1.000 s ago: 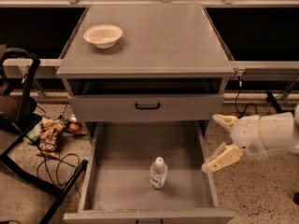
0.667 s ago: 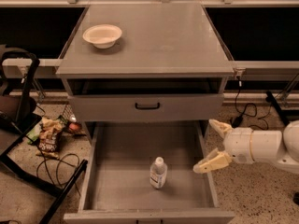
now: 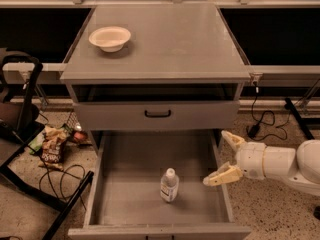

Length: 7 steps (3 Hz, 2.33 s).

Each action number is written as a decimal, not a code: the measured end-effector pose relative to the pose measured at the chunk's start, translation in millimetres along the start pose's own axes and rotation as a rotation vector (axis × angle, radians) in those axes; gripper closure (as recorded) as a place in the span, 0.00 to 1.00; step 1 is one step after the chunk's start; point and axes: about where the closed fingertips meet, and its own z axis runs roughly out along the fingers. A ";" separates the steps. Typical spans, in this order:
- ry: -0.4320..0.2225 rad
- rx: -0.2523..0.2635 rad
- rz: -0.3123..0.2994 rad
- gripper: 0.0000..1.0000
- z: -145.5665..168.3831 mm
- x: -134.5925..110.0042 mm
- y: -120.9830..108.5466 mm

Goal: Pick blue plastic bottle from middle drawer and place on counter

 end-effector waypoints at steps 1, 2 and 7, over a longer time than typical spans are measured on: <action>-0.042 -0.026 0.007 0.00 24.5 21.7 -2.4; -0.112 -0.032 -0.023 0.00 71.9 52.9 -4.1; -0.248 -0.305 -0.028 0.00 194.9 116.9 86.1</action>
Offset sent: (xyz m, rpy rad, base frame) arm 0.0523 0.0547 -0.1795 0.1833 -0.1254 0.0718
